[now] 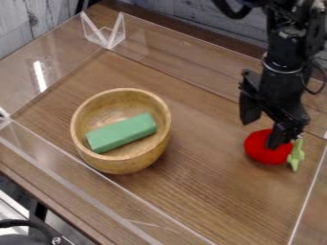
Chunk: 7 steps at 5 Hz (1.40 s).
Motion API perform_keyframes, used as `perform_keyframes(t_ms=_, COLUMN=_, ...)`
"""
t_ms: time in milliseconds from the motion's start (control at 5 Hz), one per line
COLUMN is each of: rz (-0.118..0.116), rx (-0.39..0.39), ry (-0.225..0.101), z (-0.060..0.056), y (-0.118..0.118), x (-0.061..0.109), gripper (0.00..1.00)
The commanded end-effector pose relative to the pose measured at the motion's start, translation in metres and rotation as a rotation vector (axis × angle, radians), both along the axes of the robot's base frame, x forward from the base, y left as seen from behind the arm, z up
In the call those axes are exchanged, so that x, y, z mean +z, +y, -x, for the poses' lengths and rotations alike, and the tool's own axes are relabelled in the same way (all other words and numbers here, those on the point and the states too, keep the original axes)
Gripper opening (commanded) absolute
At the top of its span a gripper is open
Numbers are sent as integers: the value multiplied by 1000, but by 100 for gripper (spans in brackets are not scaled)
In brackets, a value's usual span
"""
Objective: Move the red fruit to the left side of the table
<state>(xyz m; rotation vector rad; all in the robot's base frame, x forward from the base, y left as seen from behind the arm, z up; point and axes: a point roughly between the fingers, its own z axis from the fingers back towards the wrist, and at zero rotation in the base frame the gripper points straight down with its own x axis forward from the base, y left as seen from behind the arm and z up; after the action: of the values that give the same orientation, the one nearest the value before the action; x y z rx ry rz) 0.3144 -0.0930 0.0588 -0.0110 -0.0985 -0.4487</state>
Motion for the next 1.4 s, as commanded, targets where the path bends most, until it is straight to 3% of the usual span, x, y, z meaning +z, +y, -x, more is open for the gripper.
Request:
perform_keyframes(t_ms=0, rz=18, rx=32, ry=-38, z=-4, y=2, x=6, gripper=100)
perform_keyframes(t_ms=400, rz=34, rx=-79, ry=-78, z=7, y=-24, x=5, gripper=100)
perform_keyframes(t_ms=800, rz=27, rx=-105, ry=-100, z=-3, y=-28, x=-1, gripper=100)
perform_keyframes(t_ms=1200, rz=28, rx=-107, ry=-105, z=-7, y=-21, x=-20, gripper=100)
